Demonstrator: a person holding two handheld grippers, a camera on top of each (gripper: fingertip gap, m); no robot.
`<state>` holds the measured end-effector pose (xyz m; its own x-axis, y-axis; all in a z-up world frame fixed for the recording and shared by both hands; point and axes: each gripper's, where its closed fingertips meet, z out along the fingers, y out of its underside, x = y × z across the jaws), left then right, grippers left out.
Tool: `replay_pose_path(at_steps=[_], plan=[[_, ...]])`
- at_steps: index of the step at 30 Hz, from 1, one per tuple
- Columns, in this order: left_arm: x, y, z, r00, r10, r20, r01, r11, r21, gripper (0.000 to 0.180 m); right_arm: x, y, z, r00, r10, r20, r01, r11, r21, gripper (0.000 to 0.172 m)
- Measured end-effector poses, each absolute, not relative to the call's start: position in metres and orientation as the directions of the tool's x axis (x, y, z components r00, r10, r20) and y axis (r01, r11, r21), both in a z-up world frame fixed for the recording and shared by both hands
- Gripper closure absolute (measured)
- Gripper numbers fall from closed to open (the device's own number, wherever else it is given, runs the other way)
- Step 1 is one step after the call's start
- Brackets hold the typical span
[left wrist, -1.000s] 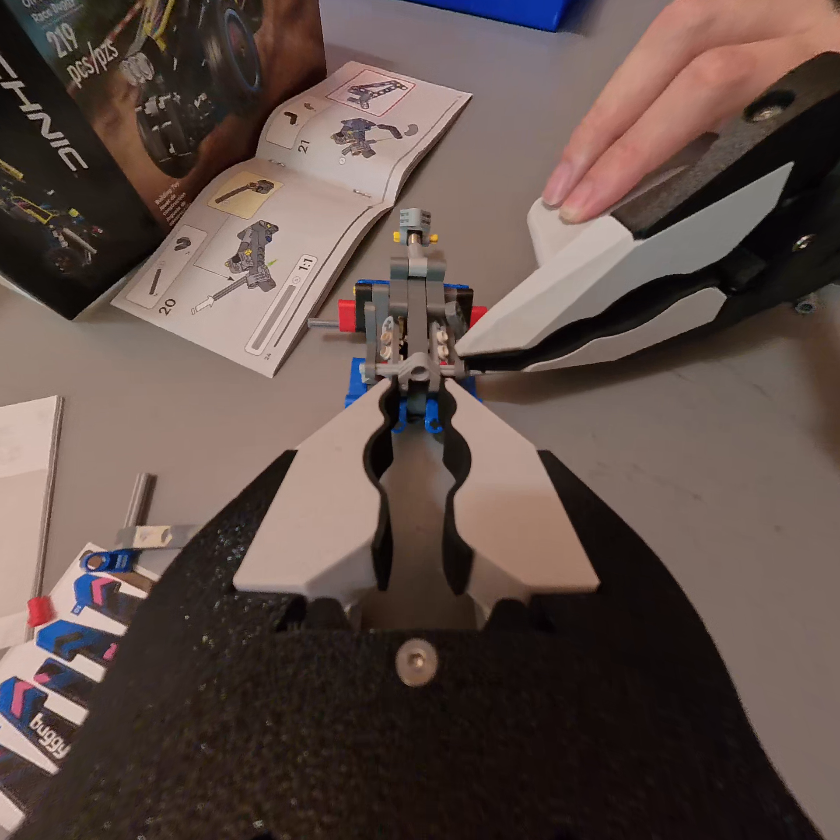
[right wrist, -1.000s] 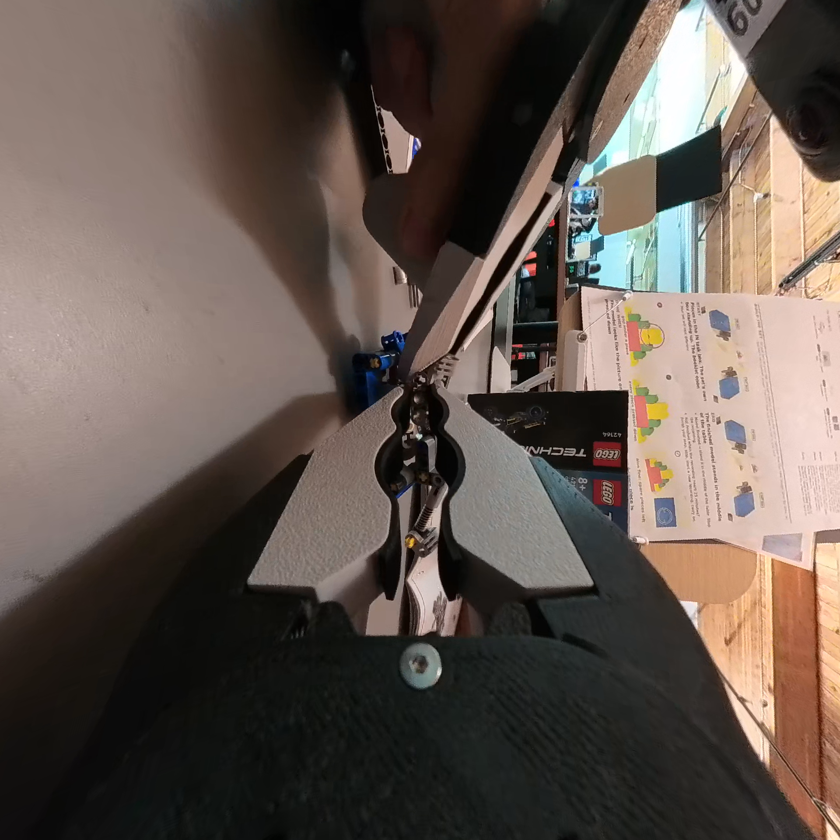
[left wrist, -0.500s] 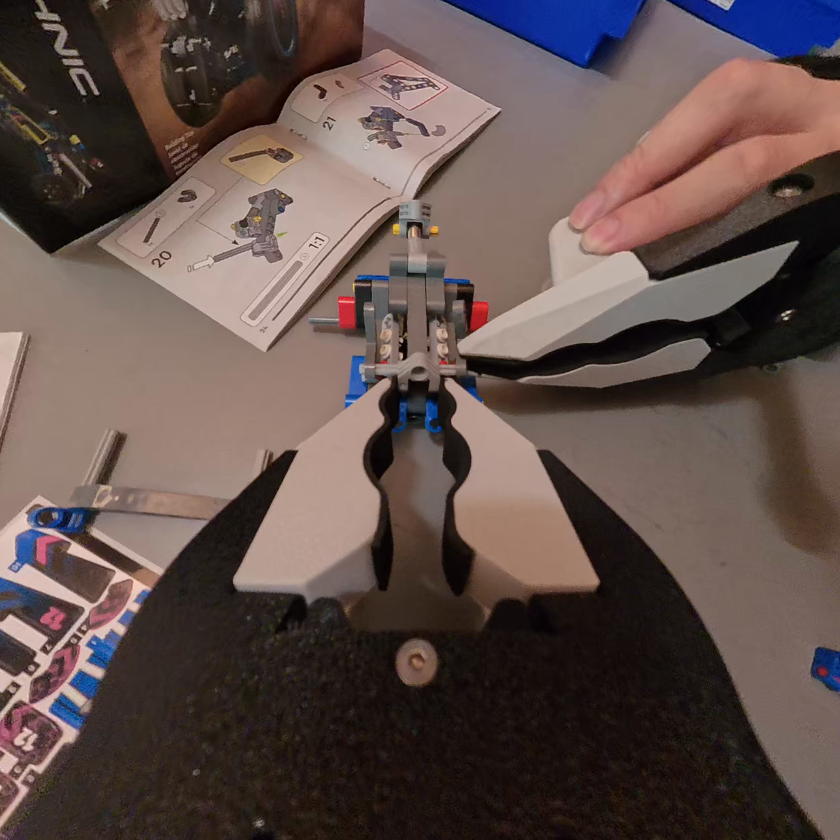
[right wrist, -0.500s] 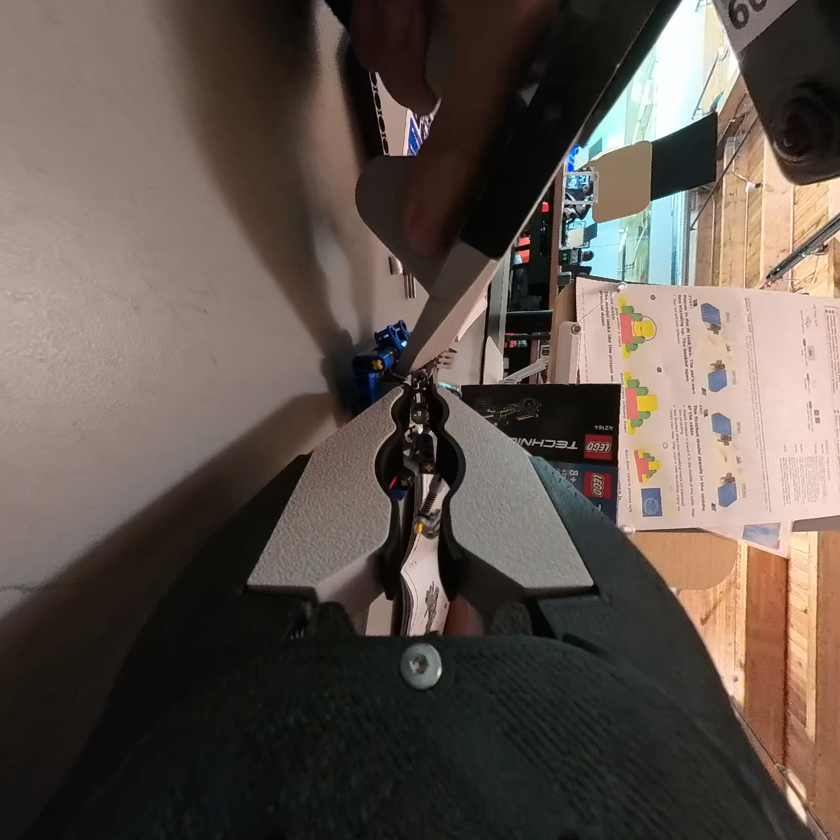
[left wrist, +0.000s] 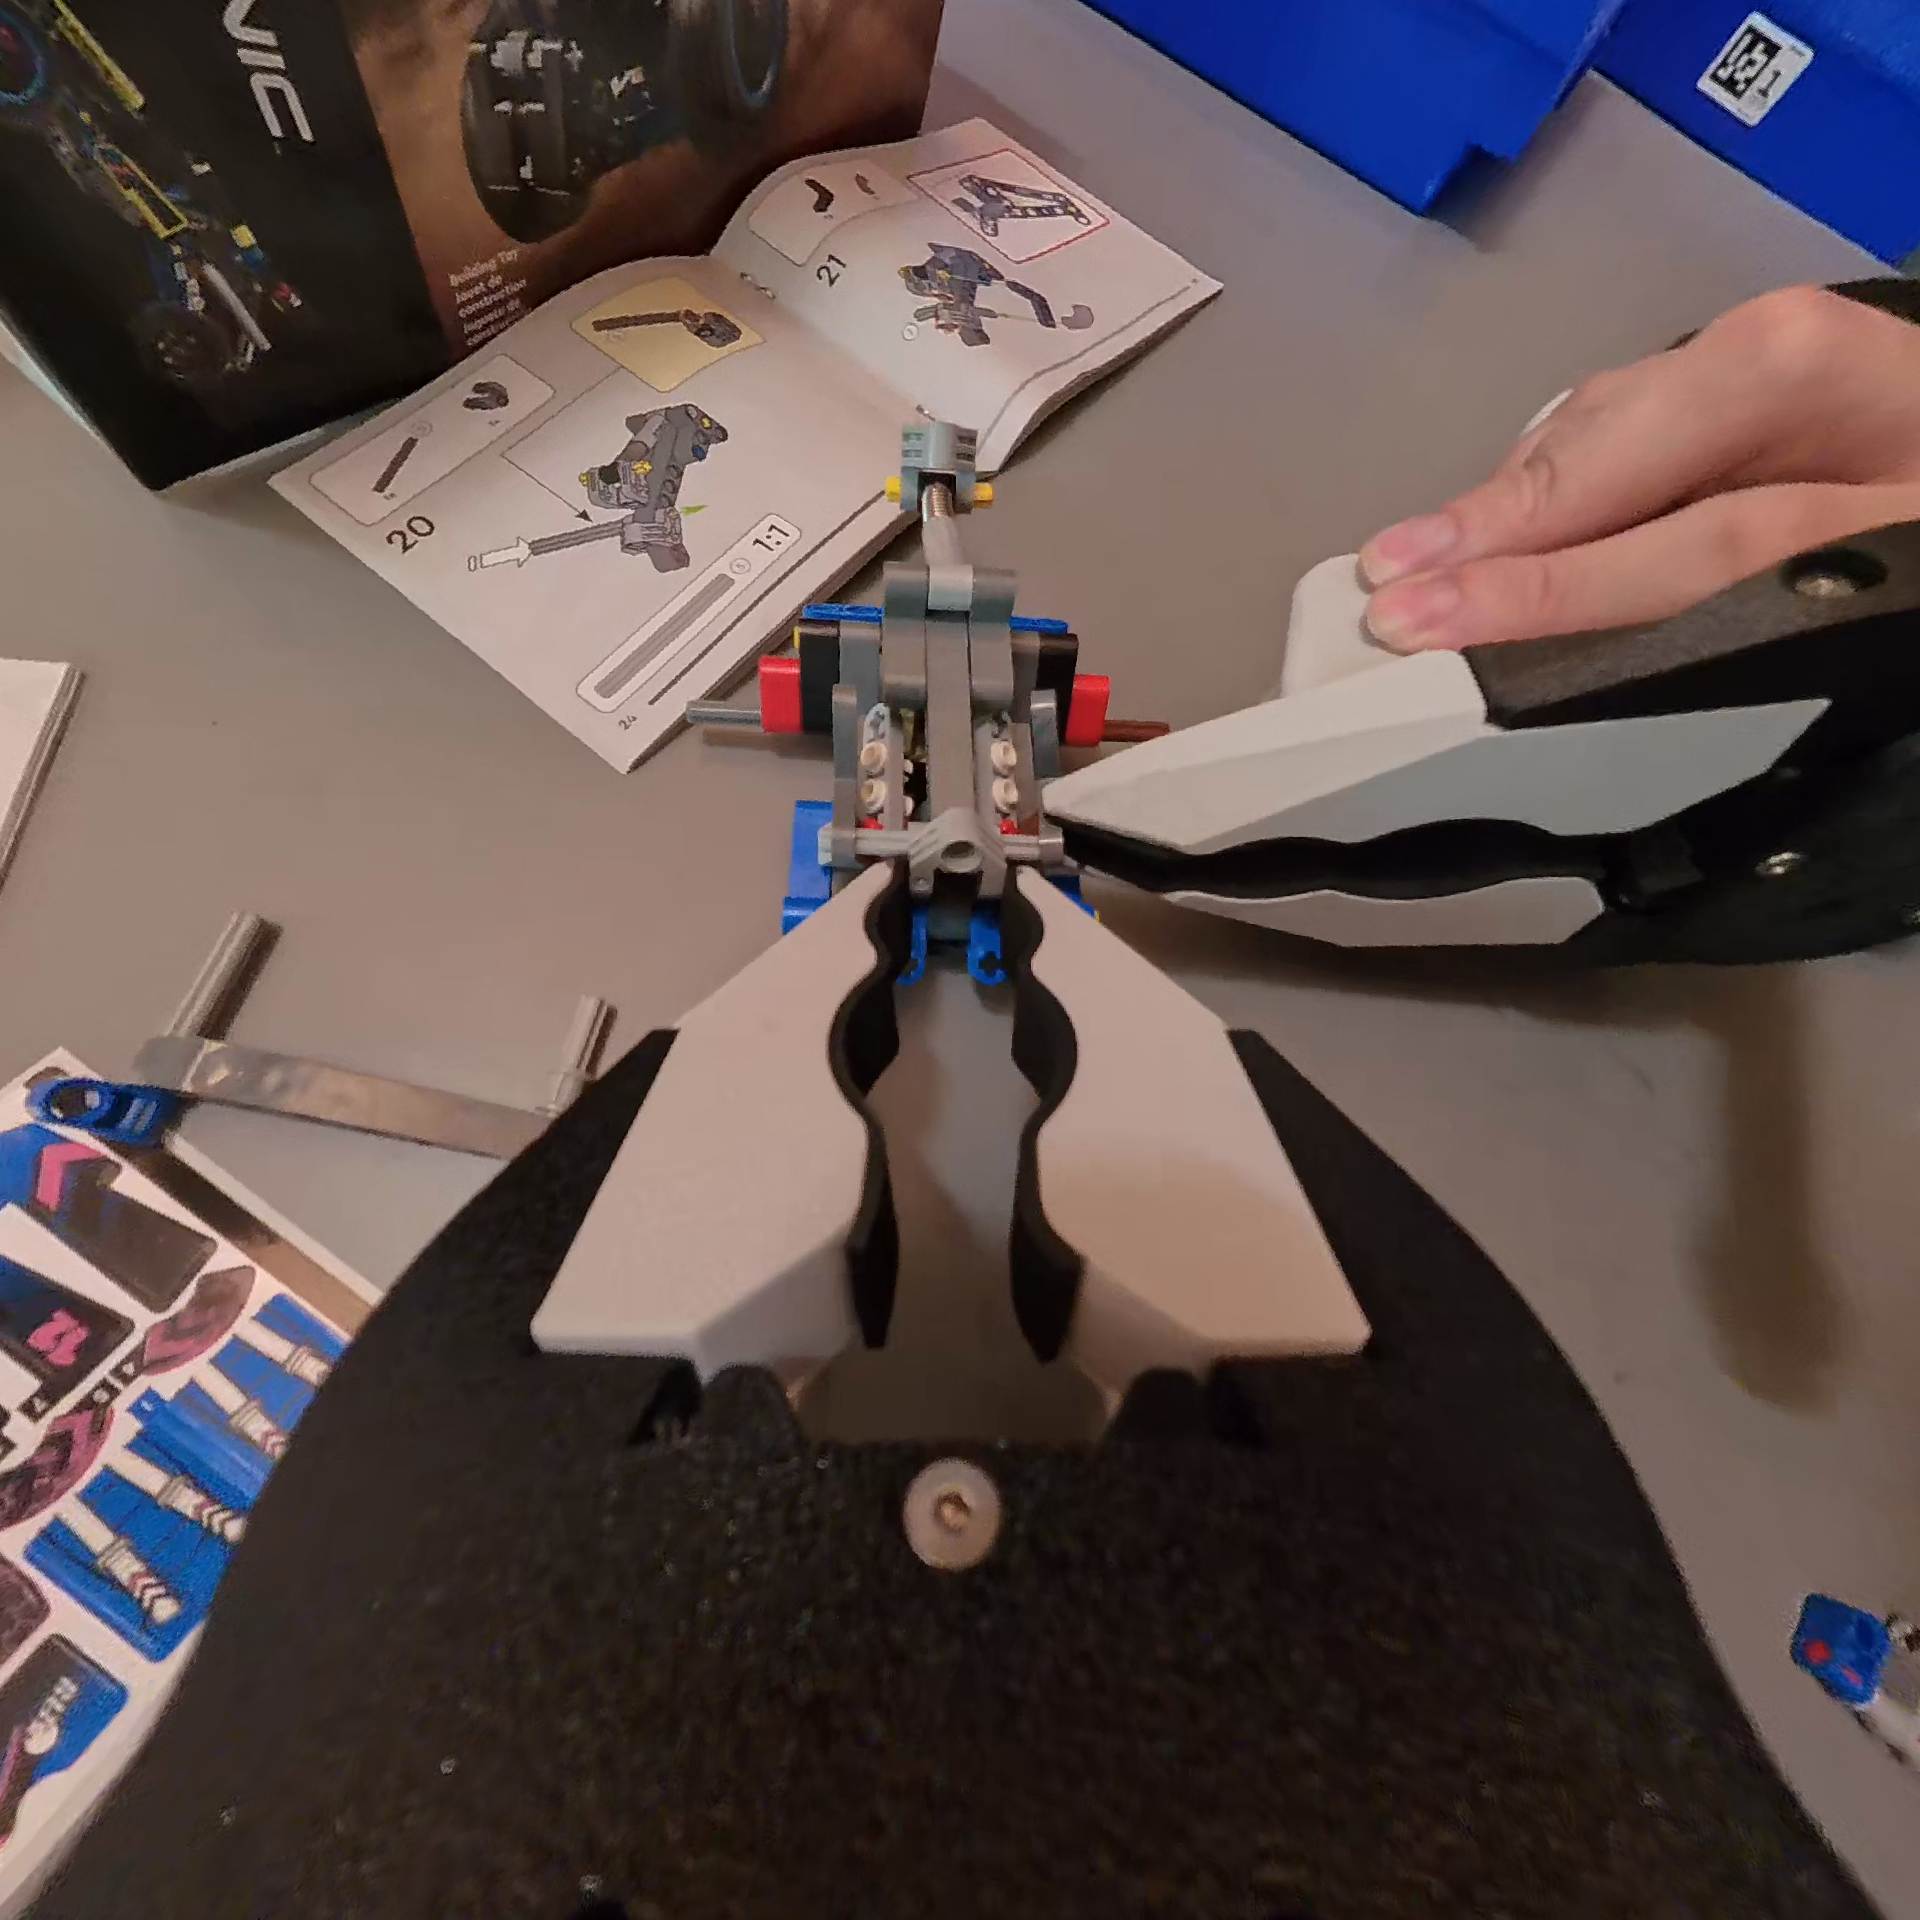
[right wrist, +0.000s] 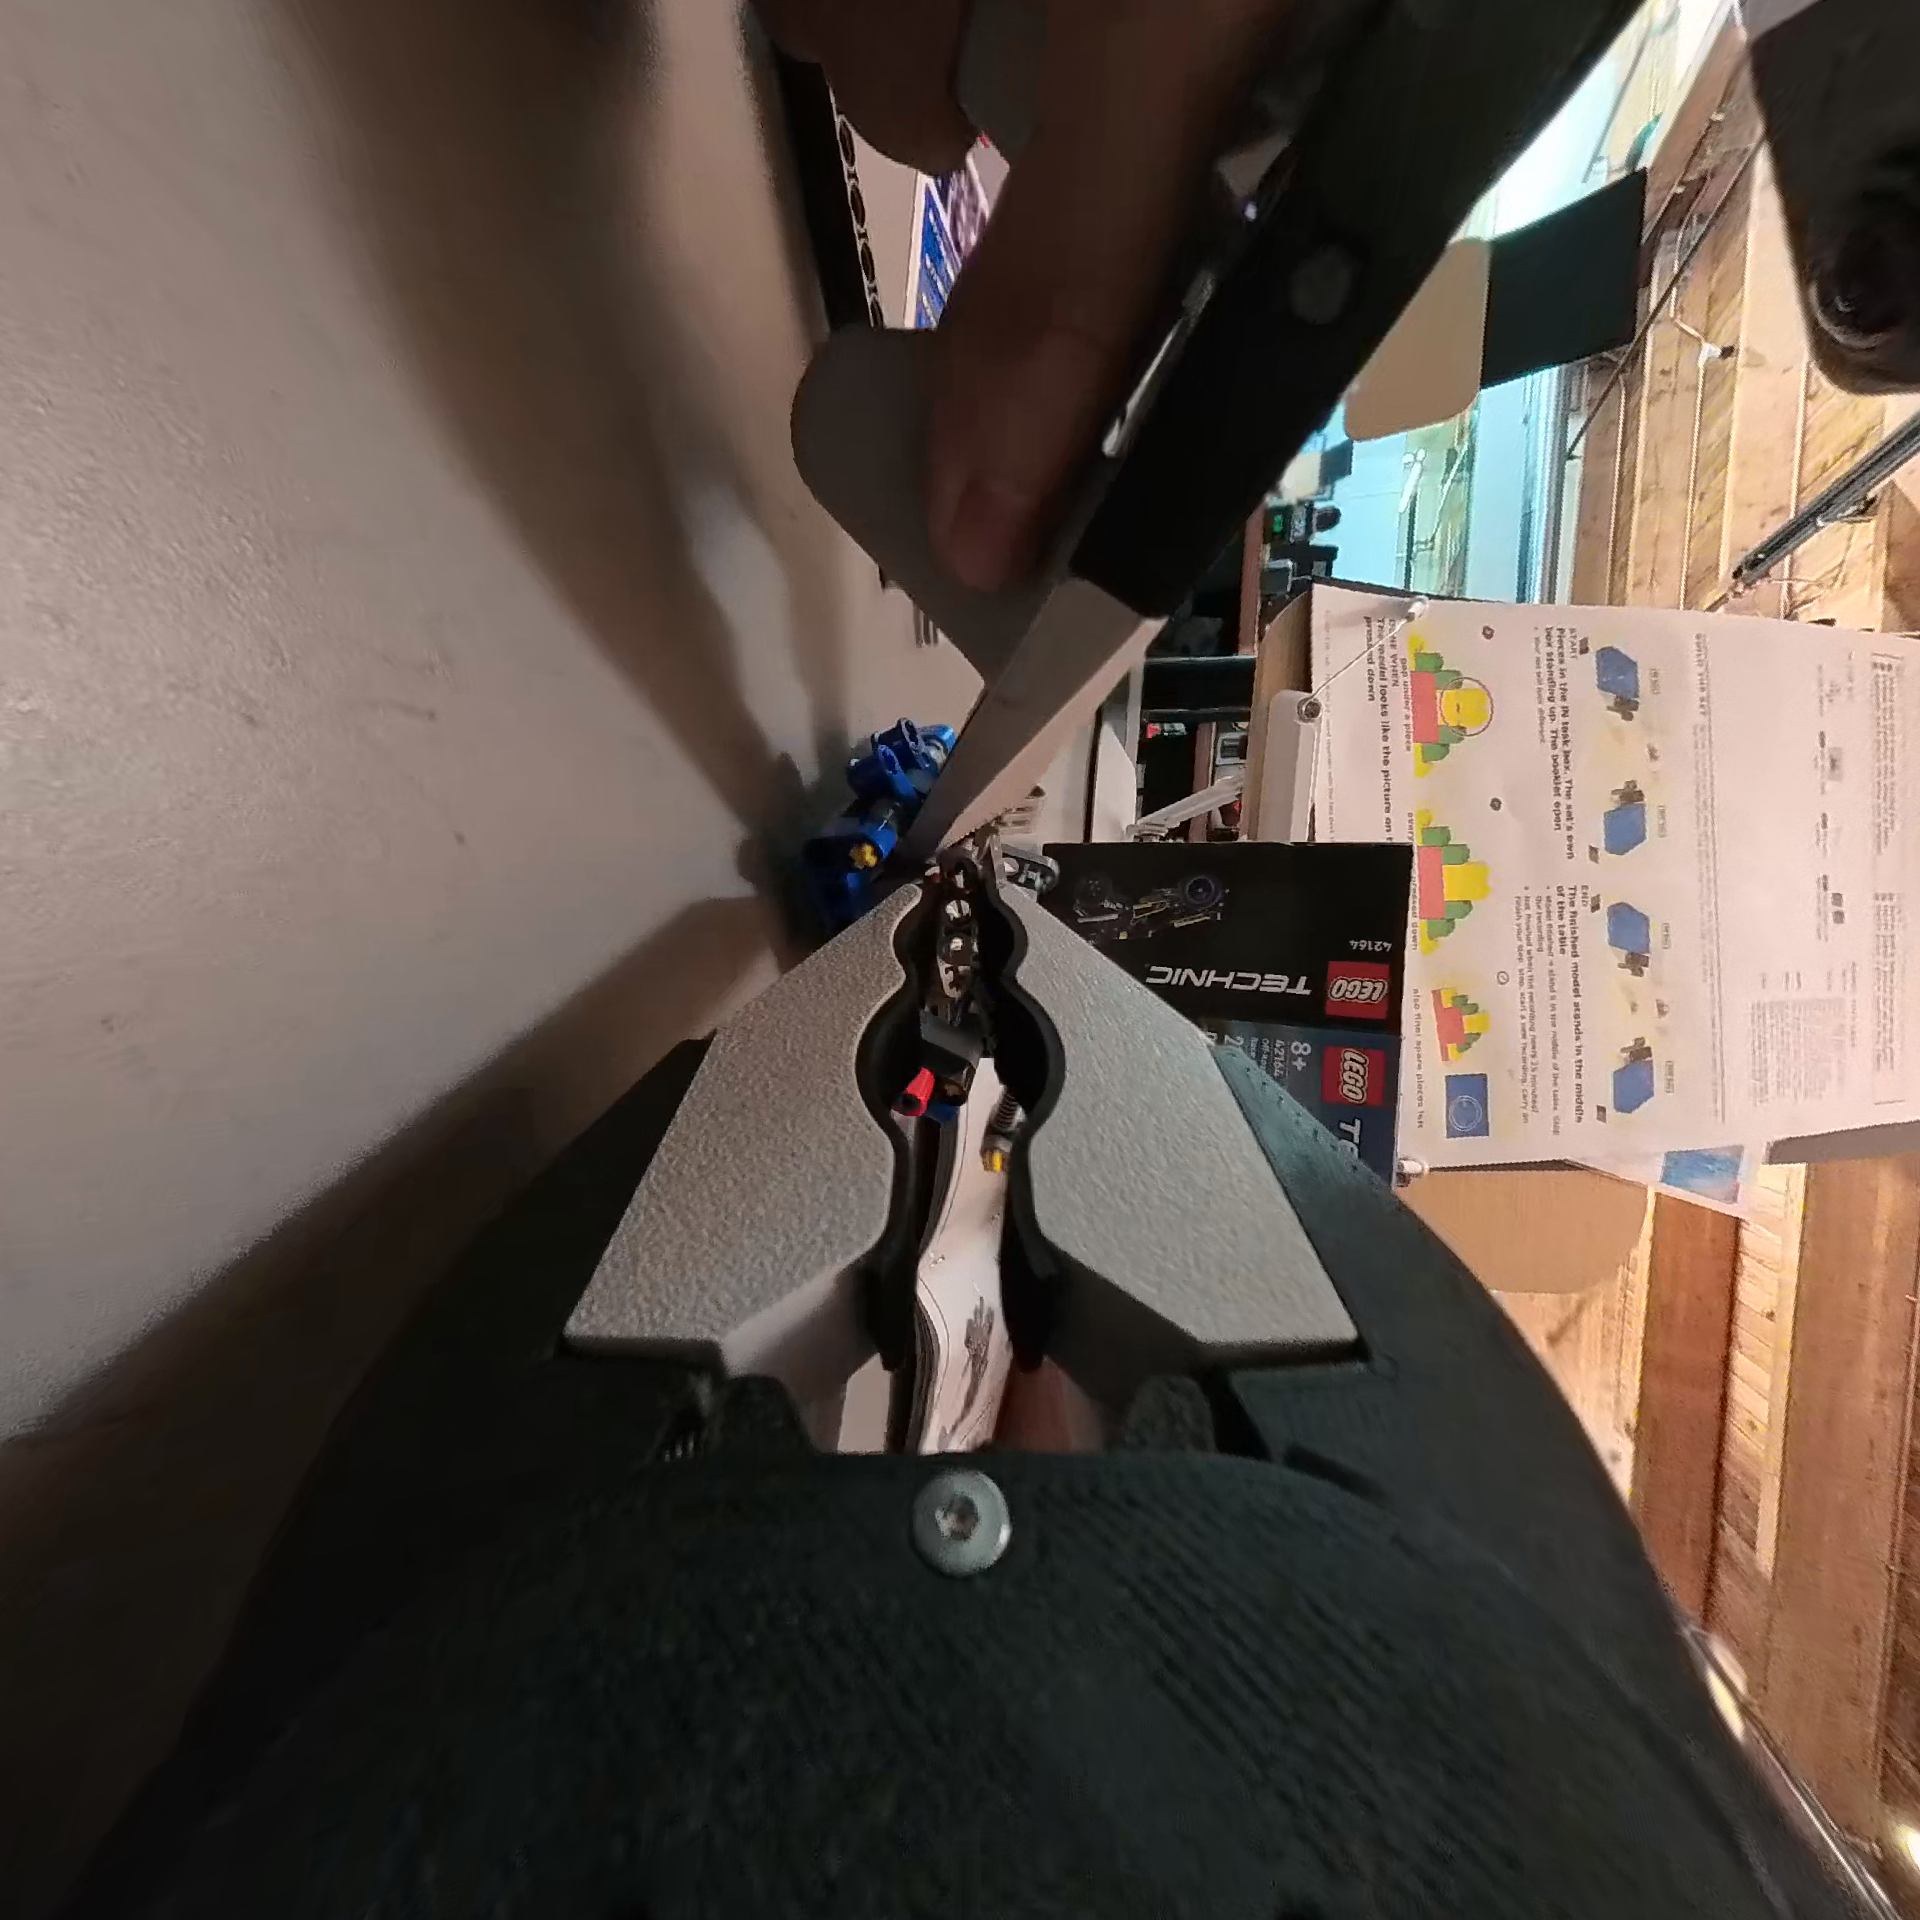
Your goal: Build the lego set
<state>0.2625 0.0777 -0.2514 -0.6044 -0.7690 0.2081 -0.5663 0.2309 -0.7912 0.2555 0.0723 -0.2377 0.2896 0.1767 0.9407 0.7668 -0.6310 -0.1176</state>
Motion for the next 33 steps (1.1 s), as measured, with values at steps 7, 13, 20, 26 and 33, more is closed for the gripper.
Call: replay_pose_path(at_steps=[7,13,20,26,33], plan=[[0.2632,0.0774,-0.2512,-0.541,-0.801,0.255,-0.618,0.173,-0.767,0.168,0.2581,0.0724,-0.2372,0.245,0.176,0.953,0.742,-0.667,-0.068,0.168],[0.2618,0.0765,-0.2512,-0.581,-0.777,0.244,-0.582,0.186,-0.792,0.164,0.2589,0.0726,-0.2403,0.253,0.186,0.949,0.744,-0.665,-0.068,0.168],[0.2616,0.0746,-0.2488,-0.612,-0.768,0.192,-0.537,0.225,-0.813,0.157,0.2597,0.0738,-0.2409,0.302,0.144,0.942,0.750,-0.647,-0.141,0.168],[0.2631,0.0759,-0.2499,-0.606,-0.782,0.145,-0.521,0.253,-0.815,0.157,0.2606,0.0744,-0.2420,0.311,0.138,0.940,0.749,-0.645,-0.153,0.168],[0.2632,0.0758,-0.2498,-0.602,-0.783,0.155,-0.527,0.243,-0.815,0.157,0.2610,0.0753,-0.2422,0.317,0.133,0.939,0.756,-0.633,-0.166,0.167]])
